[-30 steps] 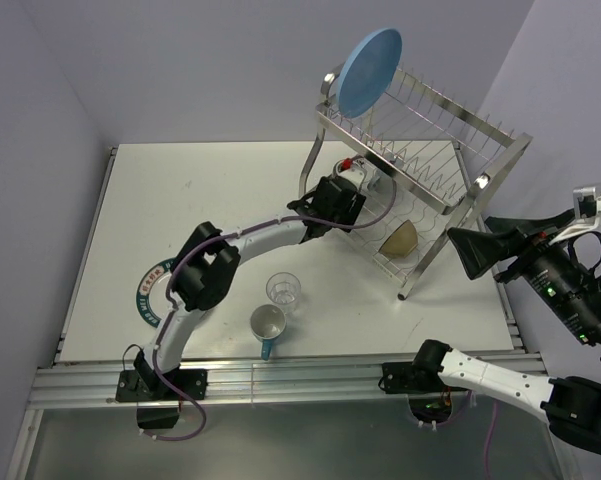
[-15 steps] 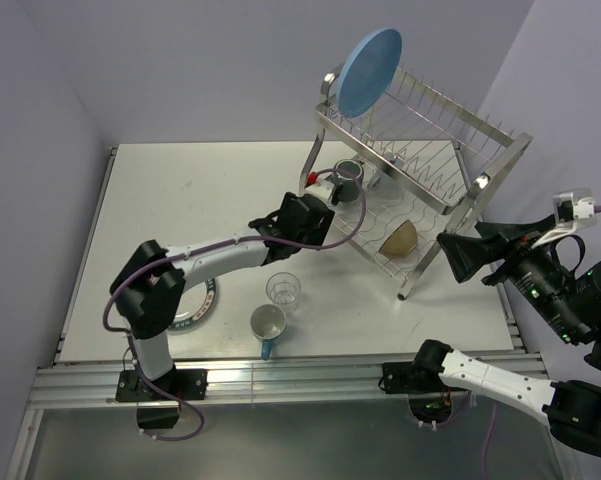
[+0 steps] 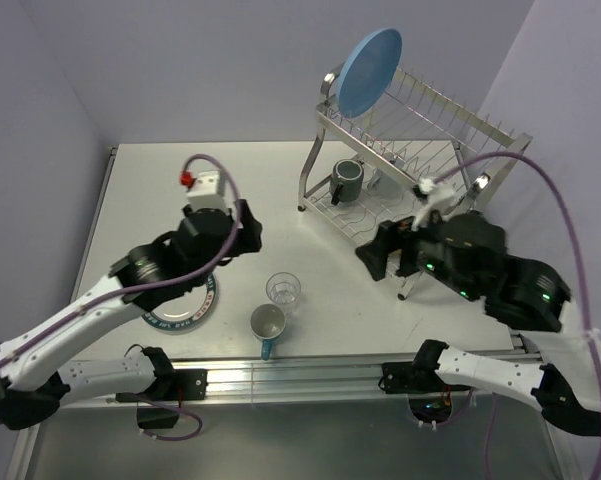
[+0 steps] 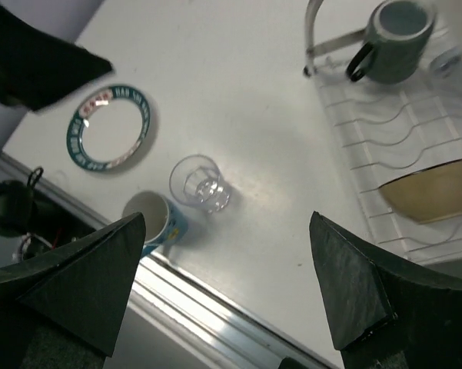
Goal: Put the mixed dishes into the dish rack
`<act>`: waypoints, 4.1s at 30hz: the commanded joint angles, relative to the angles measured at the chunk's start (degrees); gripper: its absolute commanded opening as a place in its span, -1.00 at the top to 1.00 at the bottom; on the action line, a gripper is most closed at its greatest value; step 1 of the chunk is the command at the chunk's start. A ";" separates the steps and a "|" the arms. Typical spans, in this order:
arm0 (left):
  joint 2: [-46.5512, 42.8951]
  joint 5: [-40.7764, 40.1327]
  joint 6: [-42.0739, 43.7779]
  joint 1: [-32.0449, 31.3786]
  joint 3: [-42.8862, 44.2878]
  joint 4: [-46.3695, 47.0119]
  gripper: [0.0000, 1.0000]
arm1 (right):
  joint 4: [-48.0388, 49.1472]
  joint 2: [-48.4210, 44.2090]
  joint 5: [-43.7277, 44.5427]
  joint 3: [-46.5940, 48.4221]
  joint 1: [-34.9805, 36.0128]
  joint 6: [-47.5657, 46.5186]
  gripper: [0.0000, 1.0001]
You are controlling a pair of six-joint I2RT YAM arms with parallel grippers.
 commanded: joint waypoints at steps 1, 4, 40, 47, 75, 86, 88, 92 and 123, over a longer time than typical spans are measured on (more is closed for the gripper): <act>-5.38 -4.63 -11.96 0.03 3.27 -13.33 -0.52 | 2.91 6.62 -6.83 -3.12 0.18 4.87 -0.87; -6.01 -5.95 -14.16 0.03 6.77 -17.82 -0.52 | 6.59 9.27 -9.64 -7.60 2.80 9.44 -0.86; -11.54 4.33 -27.78 0.03 12.14 -28.38 -0.38 | 10.12 41.01 -11.06 -12.36 14.86 40.65 -0.48; -14.35 4.16 -28.75 0.03 11.80 -30.05 -0.38 | 12.14 46.63 -11.15 -11.57 15.39 41.01 -0.37; -8.30 3.28 -26.39 0.03 19.61 -27.78 -0.41 | 8.89 32.96 0.11 6.09 21.72 22.92 1.00; -7.59 32.26 -15.30 0.03 14.10 12.97 -0.31 | 5.37 20.89 -15.35 18.13 -3.67 14.99 1.00; -8.11 35.69 -16.53 0.03 8.84 22.03 -0.33 | 6.25 19.40 -17.99 19.71 -7.80 16.04 1.00; -8.38 45.54 -20.56 0.03 1.43 37.32 -0.44 | 12.21 15.71 -26.52 19.11 -12.38 17.71 1.00; 4.54 58.83 -36.49 -2.78 -4.20 82.27 0.52 | 36.04 4.63 -35.67 -0.93 -18.98 25.63 1.00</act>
